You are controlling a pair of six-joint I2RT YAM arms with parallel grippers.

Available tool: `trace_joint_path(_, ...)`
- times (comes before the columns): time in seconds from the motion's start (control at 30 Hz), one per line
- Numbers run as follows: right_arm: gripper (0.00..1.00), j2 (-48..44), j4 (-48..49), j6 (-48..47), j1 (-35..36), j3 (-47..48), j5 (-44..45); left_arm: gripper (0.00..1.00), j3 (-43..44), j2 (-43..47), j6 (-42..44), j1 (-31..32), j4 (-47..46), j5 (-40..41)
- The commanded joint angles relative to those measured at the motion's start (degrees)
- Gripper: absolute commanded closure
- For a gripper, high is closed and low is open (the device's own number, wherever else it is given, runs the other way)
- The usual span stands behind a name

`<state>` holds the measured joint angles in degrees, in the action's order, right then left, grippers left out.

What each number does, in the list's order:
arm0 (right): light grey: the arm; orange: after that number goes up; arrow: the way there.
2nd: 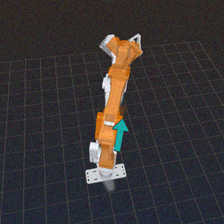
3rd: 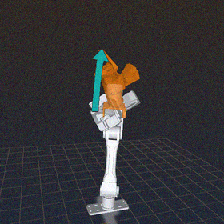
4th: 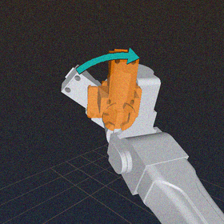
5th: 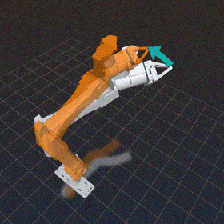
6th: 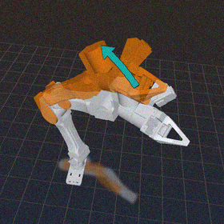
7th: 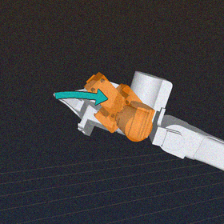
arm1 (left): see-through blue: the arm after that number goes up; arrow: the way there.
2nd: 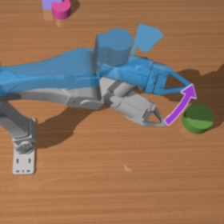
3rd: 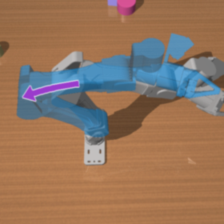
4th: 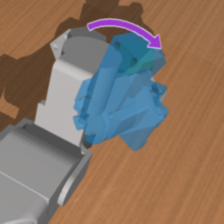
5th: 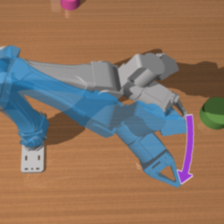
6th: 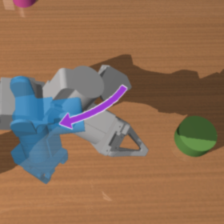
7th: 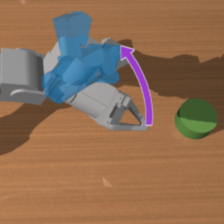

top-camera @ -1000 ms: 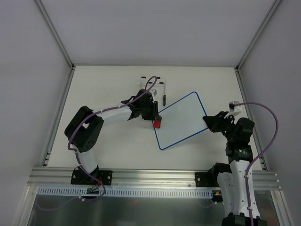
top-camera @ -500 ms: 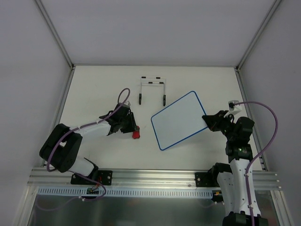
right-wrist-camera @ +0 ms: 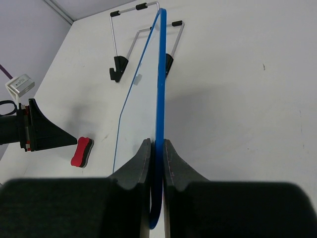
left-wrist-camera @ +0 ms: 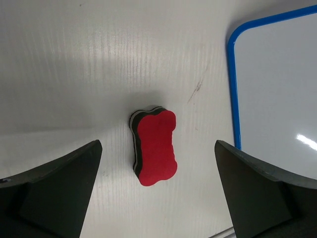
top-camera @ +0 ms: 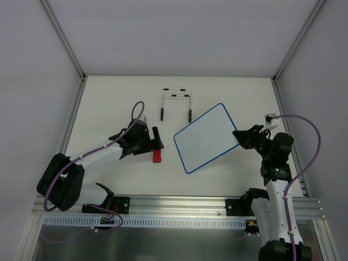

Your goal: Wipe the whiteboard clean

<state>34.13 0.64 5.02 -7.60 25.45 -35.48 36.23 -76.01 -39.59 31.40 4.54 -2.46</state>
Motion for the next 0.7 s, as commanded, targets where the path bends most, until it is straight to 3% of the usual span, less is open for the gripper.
trace_joint_path(0.0, 1.00, 0.4, 9.2, 0.5, 0.4, 2.1, -0.9, 0.01, 3.9, 2.3, 0.7, -0.7, 2.0, -0.7)
trace_joint_path(0.37, 1.00, 3.7, 17.3, 6.2, 0.4, 3.8, -2.8, 0.05, 9.7, -0.4, 7.1, -0.7, 2.0, -7.9)
trace_joint_path(0.6, 1.00, 4.6, 17.5, 5.2, 0.4, 4.4, -5.6, 0.01, 25.2, -8.4, 34.0, -1.0, 2.1, -22.0)
trace_joint_path(0.67, 1.00, 4.9, 17.5, 4.7, 0.4, 4.8, -7.0, 0.01, 28.2, -10.6, 37.9, -2.0, 2.1, -27.4)
